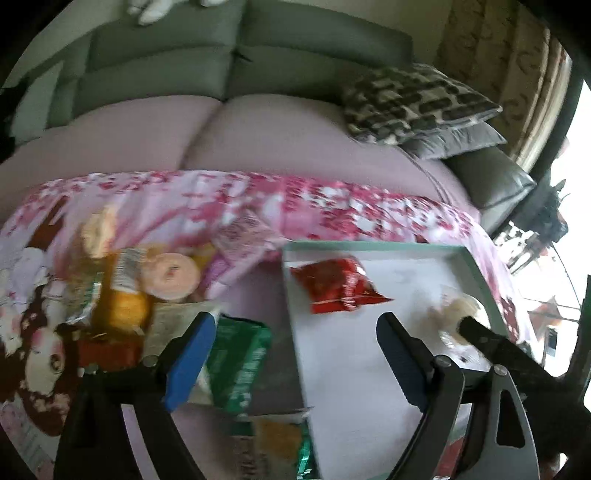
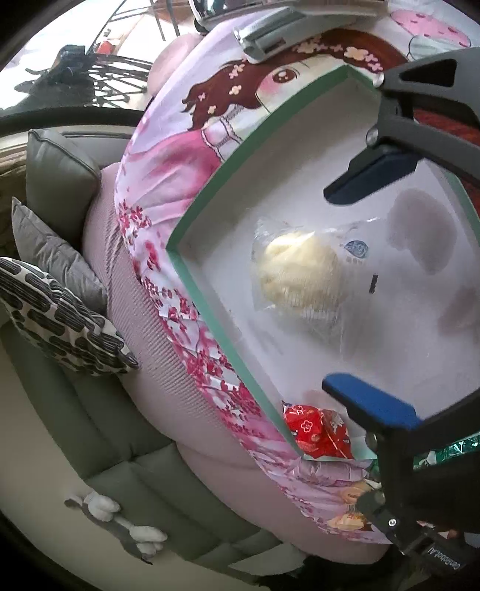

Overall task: Organize snacks
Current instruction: 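Withdraw both tools from the tray back toward the snack pile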

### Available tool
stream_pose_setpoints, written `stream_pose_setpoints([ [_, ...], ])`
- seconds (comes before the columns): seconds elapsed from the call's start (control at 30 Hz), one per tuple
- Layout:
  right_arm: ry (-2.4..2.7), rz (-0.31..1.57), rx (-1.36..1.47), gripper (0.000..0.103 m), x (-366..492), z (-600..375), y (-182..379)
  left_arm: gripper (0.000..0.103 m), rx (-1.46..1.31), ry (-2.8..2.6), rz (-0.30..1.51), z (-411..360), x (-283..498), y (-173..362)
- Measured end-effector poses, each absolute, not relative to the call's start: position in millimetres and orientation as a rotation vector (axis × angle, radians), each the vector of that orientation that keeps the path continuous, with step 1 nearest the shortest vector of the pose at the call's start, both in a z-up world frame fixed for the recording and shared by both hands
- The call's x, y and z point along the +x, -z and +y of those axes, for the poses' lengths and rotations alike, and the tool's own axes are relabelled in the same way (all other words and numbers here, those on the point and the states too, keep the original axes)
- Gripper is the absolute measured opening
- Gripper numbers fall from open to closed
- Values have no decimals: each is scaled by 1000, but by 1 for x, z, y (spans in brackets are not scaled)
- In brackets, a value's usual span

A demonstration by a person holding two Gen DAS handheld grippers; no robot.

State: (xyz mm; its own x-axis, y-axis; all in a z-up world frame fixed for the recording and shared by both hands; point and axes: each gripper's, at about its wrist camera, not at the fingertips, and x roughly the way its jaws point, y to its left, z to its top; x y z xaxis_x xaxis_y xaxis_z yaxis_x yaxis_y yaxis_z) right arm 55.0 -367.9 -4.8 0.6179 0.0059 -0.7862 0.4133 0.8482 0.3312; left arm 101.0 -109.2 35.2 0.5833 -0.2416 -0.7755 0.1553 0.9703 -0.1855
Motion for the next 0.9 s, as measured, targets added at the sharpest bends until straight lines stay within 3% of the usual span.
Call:
stream_pose_setpoints([
  [0.07,249,876,519,103,53,-369,3,99,-90,193,898,-102,97,-36],
  [0.33,224,871,474,103,53,-357,-3,99,-94,141,835,-84,81,-40],
  [0.9,154,894,345,103,48,-290,-21,100,-90,-112,895,5,59,-46],
])
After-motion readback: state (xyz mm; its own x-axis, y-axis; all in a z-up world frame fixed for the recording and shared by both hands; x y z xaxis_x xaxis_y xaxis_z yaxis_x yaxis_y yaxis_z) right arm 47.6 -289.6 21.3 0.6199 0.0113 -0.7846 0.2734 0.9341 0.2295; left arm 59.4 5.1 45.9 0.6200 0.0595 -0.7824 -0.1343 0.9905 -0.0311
